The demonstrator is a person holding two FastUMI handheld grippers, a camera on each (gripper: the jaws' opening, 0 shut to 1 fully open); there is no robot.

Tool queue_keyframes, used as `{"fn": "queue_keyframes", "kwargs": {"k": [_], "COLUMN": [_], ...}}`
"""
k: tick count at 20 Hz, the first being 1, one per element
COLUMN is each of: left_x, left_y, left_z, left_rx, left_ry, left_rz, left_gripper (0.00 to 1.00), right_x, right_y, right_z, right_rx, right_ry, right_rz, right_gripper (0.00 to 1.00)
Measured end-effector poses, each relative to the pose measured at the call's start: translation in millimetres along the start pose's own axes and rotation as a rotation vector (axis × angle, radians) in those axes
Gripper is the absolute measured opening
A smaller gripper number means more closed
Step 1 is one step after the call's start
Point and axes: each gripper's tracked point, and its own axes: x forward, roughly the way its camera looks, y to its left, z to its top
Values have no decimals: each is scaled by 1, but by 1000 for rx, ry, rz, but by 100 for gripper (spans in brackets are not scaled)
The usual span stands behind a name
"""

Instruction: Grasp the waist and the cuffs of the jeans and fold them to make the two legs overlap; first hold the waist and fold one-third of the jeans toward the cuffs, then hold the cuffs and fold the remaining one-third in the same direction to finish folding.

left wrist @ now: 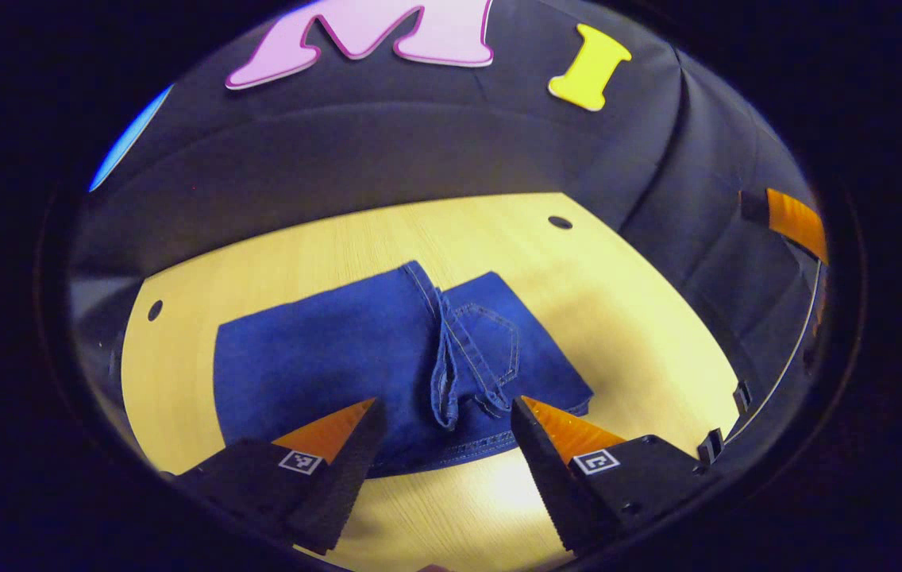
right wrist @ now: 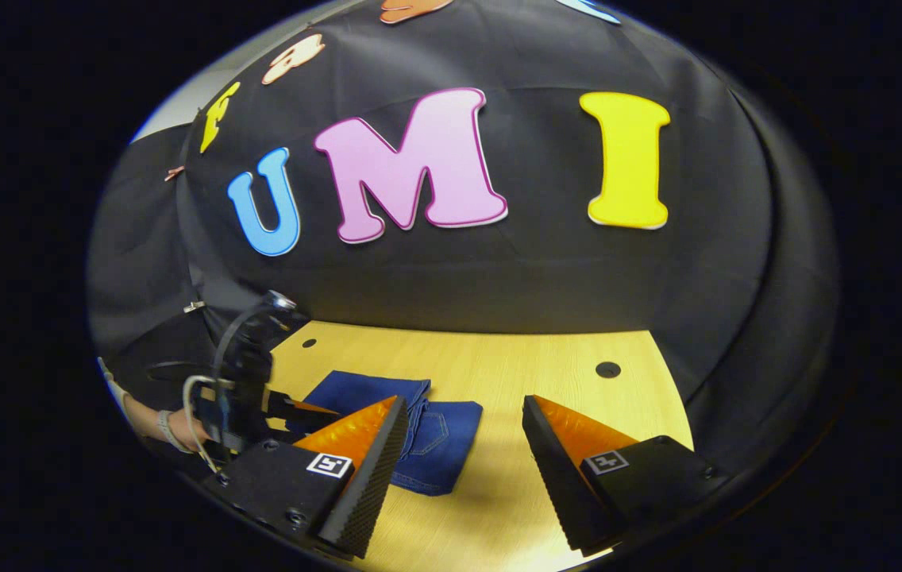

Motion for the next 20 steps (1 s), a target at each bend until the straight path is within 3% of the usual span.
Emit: {"fn": "queue_keyframes", "kwargs": {"k": [6,8,10,12,17,20], "left_x": [-161,-214,-271,-321,-421,-446], "left_y": [3,7,15,9,-9,-16], "left_z": [37,30,24,6,-19,-21], "left_rx": [-51,-36,-12,-20,-113,-93], "left_ry": [-300,-382,-490,-539,-693,-736], "left_rz": [36,92,185,237,273,308], "left_gripper": [97,97,97,96,96,96], "right_x": [-75,-110,-142,-178,-251,-277], "right_y": [51,69,77,101,138,178], "right_z": [59,71,72,69,70,59], "right_rx": [-77,-140,-203,-173,-206,-162], "right_ry": [-162,-203,-213,-253,-345,-354], "right_rz": [-9,-36,-96,-94,-164,-111], "right_gripper": [90,90,89,89,90,86]}}
